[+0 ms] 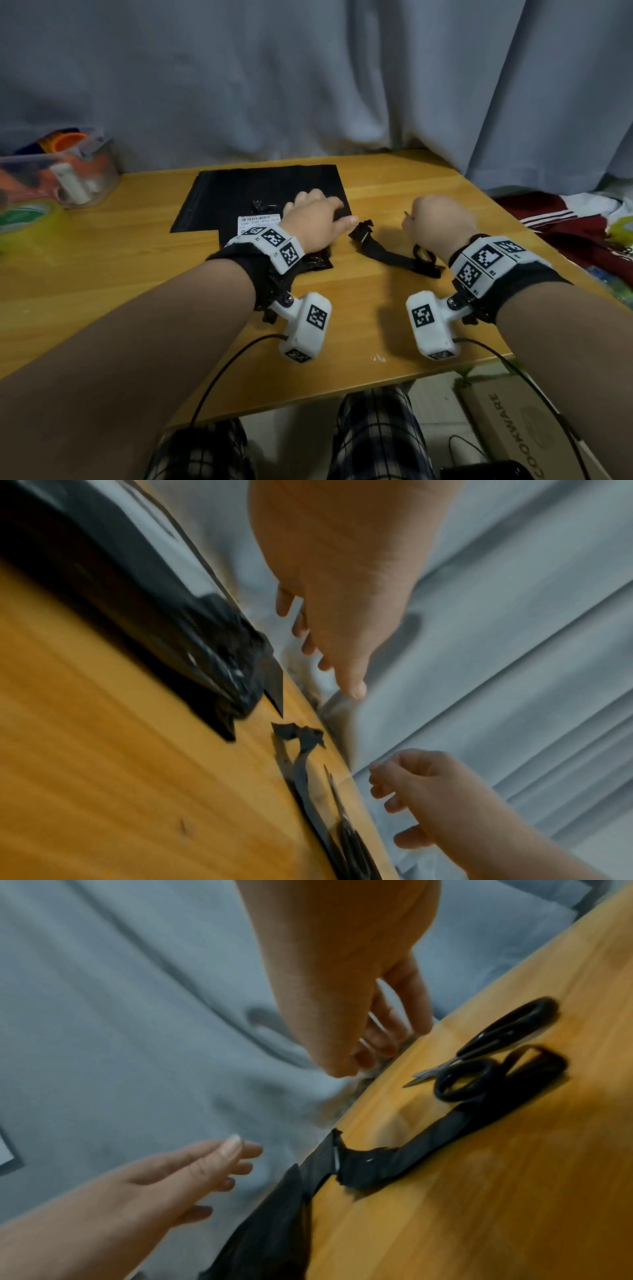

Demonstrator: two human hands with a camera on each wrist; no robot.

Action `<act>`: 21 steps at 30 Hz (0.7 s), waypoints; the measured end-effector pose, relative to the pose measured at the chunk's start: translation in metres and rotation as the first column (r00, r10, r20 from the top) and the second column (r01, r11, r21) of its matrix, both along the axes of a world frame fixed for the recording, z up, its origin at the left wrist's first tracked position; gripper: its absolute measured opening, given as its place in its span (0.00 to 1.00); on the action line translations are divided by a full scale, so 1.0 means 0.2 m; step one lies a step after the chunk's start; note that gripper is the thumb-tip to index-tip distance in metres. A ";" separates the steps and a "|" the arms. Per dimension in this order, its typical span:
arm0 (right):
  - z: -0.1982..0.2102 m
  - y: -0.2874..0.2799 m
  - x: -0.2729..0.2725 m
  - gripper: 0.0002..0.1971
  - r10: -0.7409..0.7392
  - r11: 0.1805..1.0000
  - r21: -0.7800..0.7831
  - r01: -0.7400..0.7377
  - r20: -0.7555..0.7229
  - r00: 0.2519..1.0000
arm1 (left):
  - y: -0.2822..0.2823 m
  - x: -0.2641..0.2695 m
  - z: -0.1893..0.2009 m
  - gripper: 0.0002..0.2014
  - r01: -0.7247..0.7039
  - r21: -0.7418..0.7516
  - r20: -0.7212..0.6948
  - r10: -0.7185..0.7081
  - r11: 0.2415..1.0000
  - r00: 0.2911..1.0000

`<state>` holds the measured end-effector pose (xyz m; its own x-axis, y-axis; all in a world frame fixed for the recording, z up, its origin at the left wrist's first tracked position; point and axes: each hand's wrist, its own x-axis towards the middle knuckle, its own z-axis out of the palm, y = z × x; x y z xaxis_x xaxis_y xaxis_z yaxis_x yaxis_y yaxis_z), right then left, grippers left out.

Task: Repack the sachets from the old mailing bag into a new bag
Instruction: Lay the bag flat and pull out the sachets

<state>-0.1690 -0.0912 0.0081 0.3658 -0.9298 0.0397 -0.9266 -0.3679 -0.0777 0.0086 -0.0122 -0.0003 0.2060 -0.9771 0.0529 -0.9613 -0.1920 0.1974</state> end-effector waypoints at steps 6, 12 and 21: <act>-0.01 0.10 0.19 0.09 0.267 0.961 -0.024 -0.274 0.323 0.908 | 0.18 0.30 -0.09 0.36 -0.238 0.263 0.093 0.221 0.935 0.971; -0.07 0.18 0.39 0.07 0.454 0.876 -0.018 -0.482 0.369 0.811 | 0.37 0.46 -0.17 0.28 -0.035 0.241 -0.165 0.077 0.970 0.983; -0.17 0.22 0.54 0.22 0.379 0.879 0.139 -0.457 0.378 0.845 | 0.54 0.65 -0.01 0.19 -0.011 0.195 -0.168 0.044 0.981 0.985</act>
<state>-0.0611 -0.0478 -0.0262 0.7227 -0.6897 0.0450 -0.5927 -0.6520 -0.4729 0.1387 0.0957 -0.0024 0.2224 -0.9593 -0.1740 -0.9106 -0.2681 0.3144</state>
